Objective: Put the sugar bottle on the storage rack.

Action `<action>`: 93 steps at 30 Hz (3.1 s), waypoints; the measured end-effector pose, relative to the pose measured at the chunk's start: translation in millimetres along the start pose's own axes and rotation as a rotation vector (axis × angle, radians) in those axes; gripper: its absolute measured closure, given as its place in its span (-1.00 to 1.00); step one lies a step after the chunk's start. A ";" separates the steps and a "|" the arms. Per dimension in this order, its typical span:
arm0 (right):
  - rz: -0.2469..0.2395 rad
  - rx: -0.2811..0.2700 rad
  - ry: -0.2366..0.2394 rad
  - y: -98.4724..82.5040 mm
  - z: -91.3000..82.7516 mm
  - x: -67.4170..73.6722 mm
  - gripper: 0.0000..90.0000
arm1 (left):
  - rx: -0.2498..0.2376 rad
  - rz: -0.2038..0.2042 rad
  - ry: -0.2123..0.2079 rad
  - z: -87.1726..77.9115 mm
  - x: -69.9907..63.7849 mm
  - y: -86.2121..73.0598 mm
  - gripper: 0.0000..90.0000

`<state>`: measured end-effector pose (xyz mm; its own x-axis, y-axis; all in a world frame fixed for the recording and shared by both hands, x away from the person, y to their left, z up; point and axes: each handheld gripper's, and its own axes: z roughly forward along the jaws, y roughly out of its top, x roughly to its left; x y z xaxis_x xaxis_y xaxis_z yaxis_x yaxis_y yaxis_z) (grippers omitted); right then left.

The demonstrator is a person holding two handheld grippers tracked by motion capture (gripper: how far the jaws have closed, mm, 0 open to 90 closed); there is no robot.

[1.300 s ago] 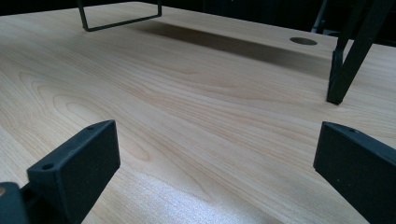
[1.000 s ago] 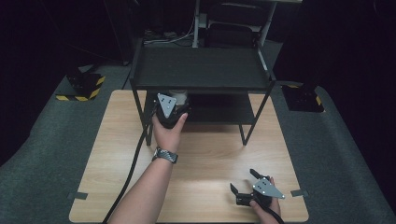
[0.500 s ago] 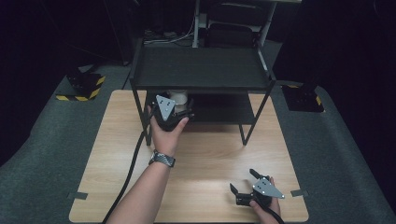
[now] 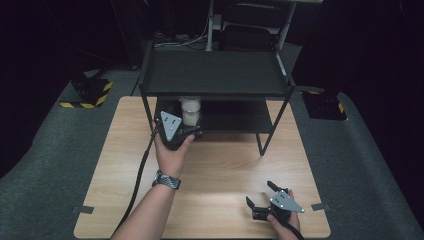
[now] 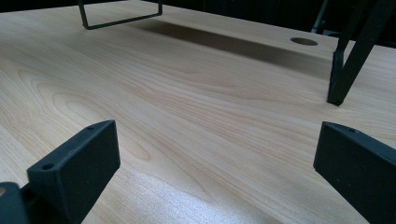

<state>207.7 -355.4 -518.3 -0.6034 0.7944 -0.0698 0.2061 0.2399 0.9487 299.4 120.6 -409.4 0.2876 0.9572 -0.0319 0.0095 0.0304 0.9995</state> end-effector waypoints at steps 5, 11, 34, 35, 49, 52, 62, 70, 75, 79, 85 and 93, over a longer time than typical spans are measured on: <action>-0.001 0.002 0.001 0.4 0.1 -0.1 -1.00 | -0.019 0.005 -0.013 -14.7 1.9 -12.7 -0.99; -0.001 0.004 0.000 0.7 0.2 0.4 -1.00 | -0.039 0.008 -0.032 -32.6 6.4 -27.4 -0.99; -0.009 0.008 -0.004 1.6 0.7 1.7 -1.00 | -0.001 -0.010 -0.055 -110.6 27.8 -94.0 -0.99; -0.008 0.008 -0.004 1.5 0.6 1.7 -1.00 | 0.008 -0.007 -0.056 -114.2 28.4 -97.1 -0.99; -0.010 0.008 -0.001 1.6 0.6 1.3 -1.00 | 0.129 -0.008 -0.054 -143.8 36.5 -118.1 -0.99; -0.010 0.008 -0.001 1.6 0.6 1.3 -1.00 | 0.169 -0.010 -0.057 -148.1 38.8 -118.0 -0.99; -0.008 0.006 -0.001 1.2 0.5 1.2 -1.00 | 0.288 0.017 -0.061 -153.8 42.5 -113.8 -0.99; -0.009 0.004 -0.004 0.8 0.1 1.9 -1.00 | 0.384 0.052 -0.081 -146.9 41.1 -101.8 -0.99; -0.012 0.007 -0.006 1.3 0.3 2.5 -1.00 | 0.397 0.055 -0.092 -146.2 42.5 -100.1 -0.99; -0.013 0.009 -0.007 1.7 0.5 2.6 -1.00 | 0.394 0.049 -0.109 -146.7 44.8 -100.5 -0.99; -0.010 0.012 -0.006 2.4 1.5 2.2 -1.00 | 0.387 0.045 -0.111 -148.1 44.7 -101.7 -0.99; 0.000 0.002 -0.014 0.1 0.0 1.9 -1.00 | 0.397 0.042 -0.096 -146.5 41.9 -100.3 -0.99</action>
<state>206.6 -353.8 -518.4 -0.5928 0.8020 -0.0736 0.2076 0.2405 0.9482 170.2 199.9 -510.9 0.3837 0.9234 -0.0094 0.3594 -0.1400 0.9226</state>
